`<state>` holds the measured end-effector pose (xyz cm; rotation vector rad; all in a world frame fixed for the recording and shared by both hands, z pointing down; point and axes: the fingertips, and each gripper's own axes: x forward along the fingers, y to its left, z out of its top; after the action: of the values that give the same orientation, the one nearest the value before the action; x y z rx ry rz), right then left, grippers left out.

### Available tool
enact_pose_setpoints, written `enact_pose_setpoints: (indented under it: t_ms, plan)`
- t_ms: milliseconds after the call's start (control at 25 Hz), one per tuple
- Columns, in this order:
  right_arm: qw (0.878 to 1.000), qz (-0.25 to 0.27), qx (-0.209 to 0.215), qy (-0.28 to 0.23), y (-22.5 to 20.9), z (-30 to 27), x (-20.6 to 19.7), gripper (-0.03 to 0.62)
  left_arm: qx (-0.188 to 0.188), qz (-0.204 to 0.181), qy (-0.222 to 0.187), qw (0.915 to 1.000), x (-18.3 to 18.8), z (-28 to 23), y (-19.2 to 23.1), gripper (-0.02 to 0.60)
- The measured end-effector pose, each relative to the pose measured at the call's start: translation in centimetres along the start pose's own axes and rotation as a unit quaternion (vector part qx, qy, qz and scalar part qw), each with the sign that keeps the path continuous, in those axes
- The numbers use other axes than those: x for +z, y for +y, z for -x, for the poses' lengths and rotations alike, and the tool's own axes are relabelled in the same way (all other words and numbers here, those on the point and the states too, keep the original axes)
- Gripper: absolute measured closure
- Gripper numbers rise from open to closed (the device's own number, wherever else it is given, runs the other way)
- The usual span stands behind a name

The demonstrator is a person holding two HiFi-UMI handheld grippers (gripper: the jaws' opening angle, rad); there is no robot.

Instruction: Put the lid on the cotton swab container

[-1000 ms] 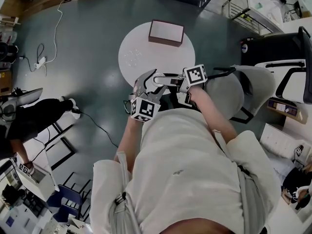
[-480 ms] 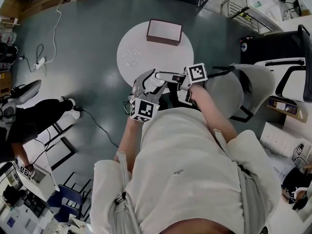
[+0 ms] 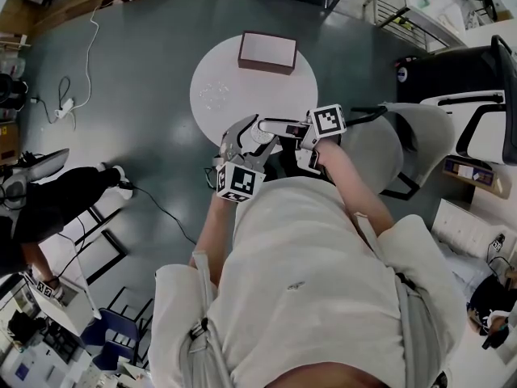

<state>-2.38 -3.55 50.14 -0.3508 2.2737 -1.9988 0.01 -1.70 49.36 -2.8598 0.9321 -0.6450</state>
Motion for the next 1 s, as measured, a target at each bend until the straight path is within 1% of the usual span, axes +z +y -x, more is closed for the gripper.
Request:
enact_pose_setpoints:
  t_ms: [120, 200, 280, 360, 440, 520, 720, 840, 1000]
  plan:
    - [1.000, 0.003, 0.015, 0.007, 0.3, 0.3, -0.1, 0.224, 0.003, 0.004, -0.003, 1.0000, 0.1, -0.3, 0.0, 0.316]
    - [1.000, 0.008, 0.022, 0.016, 0.5, 0.4, -0.5, 0.200, 0.009, 0.011, -0.002, 0.9999, -0.1, -0.4, 0.3, 0.316]
    - [0.999, 0.006, 0.023, 0.022, 0.5, 0.4, -1.2, 0.195, 0.013, 0.014, -0.004, 0.9998, 0.0, -0.4, 0.7, 0.316]
    - [1.000, -0.007, 0.021, 0.016, 0.1, 0.7, -1.4, 0.195, 0.014, 0.013, -0.005, 0.9998, 0.3, -0.5, 0.7, 0.316]
    - [0.999, -0.022, 0.025, 0.005, -0.2, 1.0, -1.4, 0.201, 0.013, 0.012, -0.004, 0.9998, 0.3, -0.7, 0.6, 0.316]
    - [0.999, -0.030, 0.028, 0.000, -0.2, 1.2, -1.4, 0.230, 0.014, 0.013, -0.003, 0.9998, 0.2, -0.7, 0.5, 0.316]
    - [0.999, -0.032, 0.014, 0.002, -1.0, 1.9, -1.6, 0.233, 0.008, 0.014, 0.010, 0.9998, -0.4, -1.2, -0.3, 0.316]
    - [0.999, -0.040, 0.018, 0.006, -1.2, 2.0, -1.9, 0.235, 0.001, 0.010, 0.014, 0.9999, -0.5, -1.2, -0.7, 0.316]
    - [0.999, -0.026, 0.010, 0.018, -1.3, 2.2, -2.2, 0.233, -0.001, 0.014, 0.014, 0.9998, -0.8, -1.4, -1.1, 0.316]
